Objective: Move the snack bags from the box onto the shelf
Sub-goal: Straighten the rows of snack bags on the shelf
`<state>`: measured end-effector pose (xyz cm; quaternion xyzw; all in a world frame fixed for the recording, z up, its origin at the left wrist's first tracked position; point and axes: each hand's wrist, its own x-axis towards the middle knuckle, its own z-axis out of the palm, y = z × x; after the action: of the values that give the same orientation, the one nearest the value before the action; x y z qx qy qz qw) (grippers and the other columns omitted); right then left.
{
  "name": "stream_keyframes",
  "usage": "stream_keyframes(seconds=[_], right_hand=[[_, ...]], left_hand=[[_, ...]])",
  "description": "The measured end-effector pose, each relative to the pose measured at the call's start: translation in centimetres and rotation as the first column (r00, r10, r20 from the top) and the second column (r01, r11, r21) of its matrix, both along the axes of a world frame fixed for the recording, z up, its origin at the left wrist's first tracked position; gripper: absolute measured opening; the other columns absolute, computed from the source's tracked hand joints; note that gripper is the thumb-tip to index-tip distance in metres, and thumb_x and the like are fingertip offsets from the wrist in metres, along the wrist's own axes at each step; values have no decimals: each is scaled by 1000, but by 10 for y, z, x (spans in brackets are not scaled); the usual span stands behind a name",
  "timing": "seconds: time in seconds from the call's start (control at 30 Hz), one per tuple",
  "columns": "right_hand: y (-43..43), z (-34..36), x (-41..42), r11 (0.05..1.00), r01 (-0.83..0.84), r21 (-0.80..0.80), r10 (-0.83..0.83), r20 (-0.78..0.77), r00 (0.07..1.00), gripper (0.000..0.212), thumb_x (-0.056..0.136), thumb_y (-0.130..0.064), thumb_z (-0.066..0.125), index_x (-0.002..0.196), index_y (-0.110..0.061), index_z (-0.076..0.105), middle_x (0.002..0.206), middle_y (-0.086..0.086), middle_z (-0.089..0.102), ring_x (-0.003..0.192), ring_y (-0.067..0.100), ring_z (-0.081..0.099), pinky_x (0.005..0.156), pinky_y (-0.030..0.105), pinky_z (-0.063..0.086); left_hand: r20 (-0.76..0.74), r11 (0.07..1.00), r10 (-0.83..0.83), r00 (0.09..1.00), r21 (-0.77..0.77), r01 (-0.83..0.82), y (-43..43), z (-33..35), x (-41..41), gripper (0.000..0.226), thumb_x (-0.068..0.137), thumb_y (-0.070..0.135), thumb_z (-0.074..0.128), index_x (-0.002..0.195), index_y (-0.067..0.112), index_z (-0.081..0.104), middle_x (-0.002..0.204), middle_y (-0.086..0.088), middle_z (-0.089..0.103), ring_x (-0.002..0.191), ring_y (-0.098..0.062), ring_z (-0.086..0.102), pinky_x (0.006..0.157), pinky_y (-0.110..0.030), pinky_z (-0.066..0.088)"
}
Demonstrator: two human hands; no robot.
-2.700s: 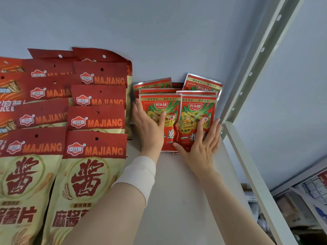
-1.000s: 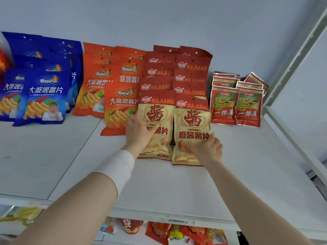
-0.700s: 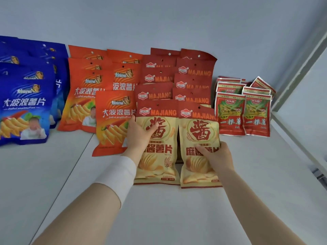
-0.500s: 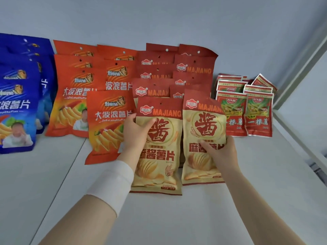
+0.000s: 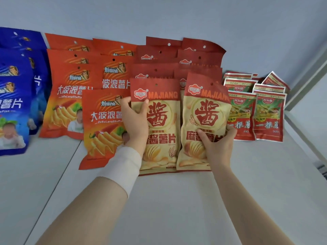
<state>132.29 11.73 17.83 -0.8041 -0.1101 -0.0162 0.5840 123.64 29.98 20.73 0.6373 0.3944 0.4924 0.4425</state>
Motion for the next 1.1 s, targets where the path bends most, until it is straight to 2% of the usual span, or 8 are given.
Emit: stream_keyframes(seconds=[0.1, 0.23, 0.4, 0.5, 0.57, 0.73, 0.93, 1.1], right_hand=[[2, -7, -4, 998, 35, -56, -30, 82, 996, 84, 69, -39, 77, 132, -11, 30, 128, 4, 49, 118, 20, 49, 88, 30, 44], [-1, -14, -10, 994, 47, -97, -22, 245, 969, 90, 70, -45, 74, 140, -17, 24, 135, 2, 44, 125, 18, 45, 98, 37, 45], [4, -22, -12, 947, 177, -269, 2, 553, 833, 53, 87, -45, 53, 134, -25, 36, 134, 18, 36, 121, 31, 41, 96, 45, 44], [7, -27, -19, 907, 238, -347, -10, 547, 837, 54, 93, -44, 41, 141, -21, 37, 147, 7, 8, 135, 28, 16, 112, 41, 16], [5, -30, -26, 879, 219, -424, 49, 536, 843, 68, 91, -51, 34, 146, -11, 28, 150, 7, 4, 137, 28, 12, 111, 39, 11], [-4, -40, -38, 825, 170, -538, 173, 527, 832, 98, 78, -79, 29, 148, -11, 19, 154, 20, 6, 143, 34, 6, 112, 44, 14], [13, -42, -29, 814, 216, -539, 139, 541, 829, 101, 74, -82, 34, 144, -10, 27, 149, 28, 17, 139, 42, 16, 103, 51, 33], [25, -42, -17, 838, 204, -505, 114, 529, 841, 102, 73, -83, 32, 145, -12, 21, 150, 25, 9, 140, 42, 11, 106, 55, 29]], left_hand=[[27, 999, 29, 999, 26, -30, 0, -2, 7, 26, 88, 28, 64, 102, 16, 44, 99, 2, 59, 87, -10, 58, 80, -22, 47], [17, 997, 30, 999, 68, -31, -2, 1, 14, 23, 89, 30, 62, 96, 21, 43, 100, 3, 58, 88, -7, 55, 79, -11, 41], [15, 988, 31, 999, 148, -33, -2, 0, 23, 24, 89, 26, 62, 101, 8, 51, 113, -7, 58, 91, -6, 52, 74, 5, 34], [14, 986, 43, 999, 161, -45, -2, 0, 24, 27, 89, 26, 62, 104, 5, 52, 113, -7, 58, 84, 4, 50, 72, 6, 33], [11, 986, 46, 999, 158, -47, -1, 0, 24, 27, 89, 27, 62, 104, 6, 52, 112, -7, 59, 86, 0, 51, 72, 6, 34], [15, 987, 45, 999, 154, -47, -3, 2, 24, 23, 89, 27, 62, 100, 11, 50, 111, -6, 58, 88, -3, 52, 73, 6, 34], [47, 993, 21, 999, 113, -26, 0, 6, 25, 31, 90, 28, 61, 109, 6, 51, 102, 2, 58, 80, 2, 55, 71, -1, 42], [20, 974, -225, 974, 46, 224, 12, 11, 19, 47, 82, 33, 69, 116, 19, 41, 109, 5, 56, 100, -7, 58, 87, -22, 50]])
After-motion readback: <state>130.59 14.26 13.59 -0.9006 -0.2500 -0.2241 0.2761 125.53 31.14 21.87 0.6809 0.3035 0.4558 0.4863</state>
